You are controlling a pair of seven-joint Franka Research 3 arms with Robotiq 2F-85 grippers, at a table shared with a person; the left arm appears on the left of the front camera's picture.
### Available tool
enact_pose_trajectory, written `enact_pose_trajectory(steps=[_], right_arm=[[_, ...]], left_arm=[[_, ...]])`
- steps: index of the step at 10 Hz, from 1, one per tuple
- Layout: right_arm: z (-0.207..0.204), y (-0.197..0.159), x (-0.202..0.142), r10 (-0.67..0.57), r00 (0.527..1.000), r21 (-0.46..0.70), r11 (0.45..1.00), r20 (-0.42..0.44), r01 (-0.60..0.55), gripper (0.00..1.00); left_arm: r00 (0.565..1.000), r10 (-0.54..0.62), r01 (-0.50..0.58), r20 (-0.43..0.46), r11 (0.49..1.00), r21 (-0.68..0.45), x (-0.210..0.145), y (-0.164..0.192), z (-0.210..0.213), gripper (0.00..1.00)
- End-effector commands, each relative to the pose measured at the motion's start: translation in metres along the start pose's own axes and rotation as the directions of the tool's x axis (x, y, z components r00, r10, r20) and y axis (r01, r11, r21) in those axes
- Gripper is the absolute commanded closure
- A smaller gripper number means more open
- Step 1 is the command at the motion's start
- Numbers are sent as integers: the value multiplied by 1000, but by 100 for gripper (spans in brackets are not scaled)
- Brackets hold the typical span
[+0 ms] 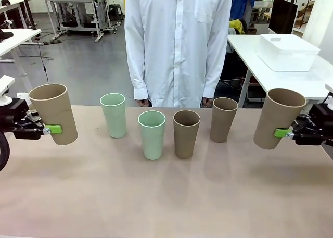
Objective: Stack the cups and store them in the basket.
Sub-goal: Pick up two Reusable plastic cups , one in each hand, then place the stack of Reusable plastic cups into the Pantry Basket.
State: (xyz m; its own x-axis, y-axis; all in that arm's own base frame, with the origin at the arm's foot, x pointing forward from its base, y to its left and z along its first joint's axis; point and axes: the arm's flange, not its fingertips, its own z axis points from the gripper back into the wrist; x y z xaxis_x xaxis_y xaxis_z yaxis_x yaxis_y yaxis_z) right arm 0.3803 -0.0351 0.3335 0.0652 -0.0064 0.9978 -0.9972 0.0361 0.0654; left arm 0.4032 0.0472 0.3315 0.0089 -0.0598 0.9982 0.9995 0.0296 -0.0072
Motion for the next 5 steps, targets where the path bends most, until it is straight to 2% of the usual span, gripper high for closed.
enact_pose_trajectory(steps=[1, 5], right_arm=[[1, -2, 2, 3, 1000, -19, 1000, -11, -3, 15], [1, -2, 2, 3, 1000, -19, 1000, -11, -3, 15]], left_arm=[[1000, -2, 2, 2, 1000, 1, 1, 2, 0, 16], [1000, -2, 2, 2, 1000, 1, 1, 2, 0, 16]])
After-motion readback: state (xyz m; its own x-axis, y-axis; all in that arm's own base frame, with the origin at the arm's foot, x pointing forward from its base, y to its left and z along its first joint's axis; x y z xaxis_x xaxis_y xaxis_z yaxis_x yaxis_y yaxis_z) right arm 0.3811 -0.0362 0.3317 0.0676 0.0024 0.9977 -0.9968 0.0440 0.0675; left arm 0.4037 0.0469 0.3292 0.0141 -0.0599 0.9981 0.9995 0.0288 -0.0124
